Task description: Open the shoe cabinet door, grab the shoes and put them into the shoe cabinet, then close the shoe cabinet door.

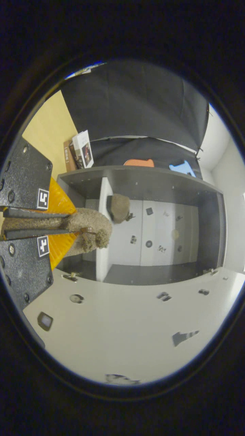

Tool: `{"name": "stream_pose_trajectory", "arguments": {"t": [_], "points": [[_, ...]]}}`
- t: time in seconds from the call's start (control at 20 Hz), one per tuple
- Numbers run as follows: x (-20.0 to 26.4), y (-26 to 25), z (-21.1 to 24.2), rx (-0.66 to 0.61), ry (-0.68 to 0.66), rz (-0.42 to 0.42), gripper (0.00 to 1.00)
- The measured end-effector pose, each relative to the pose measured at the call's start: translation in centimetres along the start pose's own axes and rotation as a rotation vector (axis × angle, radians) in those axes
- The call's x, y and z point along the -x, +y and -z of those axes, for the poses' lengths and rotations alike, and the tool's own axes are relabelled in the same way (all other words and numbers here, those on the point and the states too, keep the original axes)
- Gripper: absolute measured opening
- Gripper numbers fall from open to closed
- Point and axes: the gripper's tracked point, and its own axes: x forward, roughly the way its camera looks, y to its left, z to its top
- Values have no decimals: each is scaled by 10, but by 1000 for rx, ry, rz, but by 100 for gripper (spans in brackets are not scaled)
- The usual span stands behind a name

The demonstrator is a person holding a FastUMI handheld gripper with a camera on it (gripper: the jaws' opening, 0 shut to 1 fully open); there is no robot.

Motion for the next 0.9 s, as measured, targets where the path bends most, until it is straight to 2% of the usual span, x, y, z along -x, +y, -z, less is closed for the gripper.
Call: {"name": "stream_pose_trajectory", "arguments": {"t": [0.2, 0.45, 0.7, 0.9], "points": [[5, 7, -59, 13, -12, -38, 16], [-15, 6, -123, 6, -16, -53, 16], [-62, -5, -168, 39, -16, 14, 15], [-118, -15, -190, -18, 38, 65, 15]]}}
